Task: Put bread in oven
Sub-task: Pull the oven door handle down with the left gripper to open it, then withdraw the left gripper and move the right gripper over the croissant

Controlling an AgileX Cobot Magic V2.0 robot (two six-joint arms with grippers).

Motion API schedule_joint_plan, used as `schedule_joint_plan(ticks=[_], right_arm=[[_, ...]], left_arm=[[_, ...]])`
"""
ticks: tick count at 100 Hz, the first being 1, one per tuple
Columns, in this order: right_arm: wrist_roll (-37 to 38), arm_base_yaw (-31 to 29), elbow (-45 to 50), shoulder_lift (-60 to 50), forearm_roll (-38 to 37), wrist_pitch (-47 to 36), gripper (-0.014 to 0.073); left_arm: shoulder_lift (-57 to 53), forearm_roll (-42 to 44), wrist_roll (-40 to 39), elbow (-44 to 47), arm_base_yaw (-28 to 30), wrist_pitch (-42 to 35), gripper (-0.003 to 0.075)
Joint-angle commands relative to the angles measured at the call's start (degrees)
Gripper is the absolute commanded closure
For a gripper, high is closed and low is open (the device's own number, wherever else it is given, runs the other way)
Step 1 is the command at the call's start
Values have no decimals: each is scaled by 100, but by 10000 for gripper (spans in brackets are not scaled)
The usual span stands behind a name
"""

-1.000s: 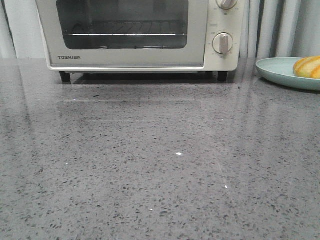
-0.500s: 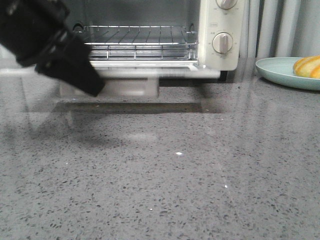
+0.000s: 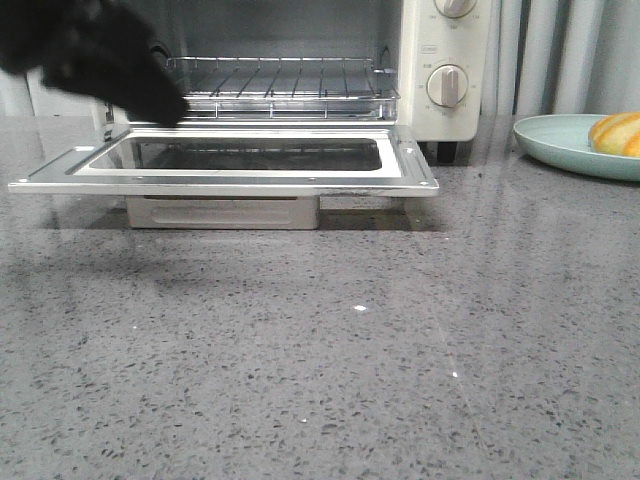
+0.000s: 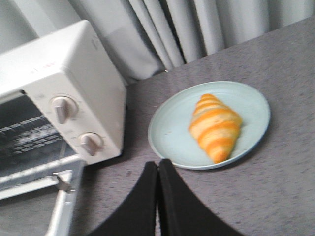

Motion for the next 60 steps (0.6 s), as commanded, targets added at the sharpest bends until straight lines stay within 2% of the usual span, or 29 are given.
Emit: schedule_joint_plan(ticks=[1, 10, 20, 31, 50, 60], right_arm=[[-491, -4, -673, 366, -120, 257, 609], [-565, -4, -1289, 786, -22, 891, 505], [-1887, -4, -1948, 1246, 915, 1698, 404], [-2808, -4, -2371, 1722, 2051, 2171, 399], [-3104, -201, -2486, 2201, 2290, 2503, 399], [-4040, -599, -2726, 2551, 3102, 3205, 398]], left_arm=[[-733, -278, -47, -157, 22, -292, 742], [-1307, -300, -47, -157, 22, -292, 742], [-1937, -420, -47, -157, 22, -292, 742], [-2599, -487, -47, -57, 22, -475, 742], [-3673, -508, -47, 791, 22, -1239, 742], [-4118, -582, -47, 1257, 22, -1332, 742]])
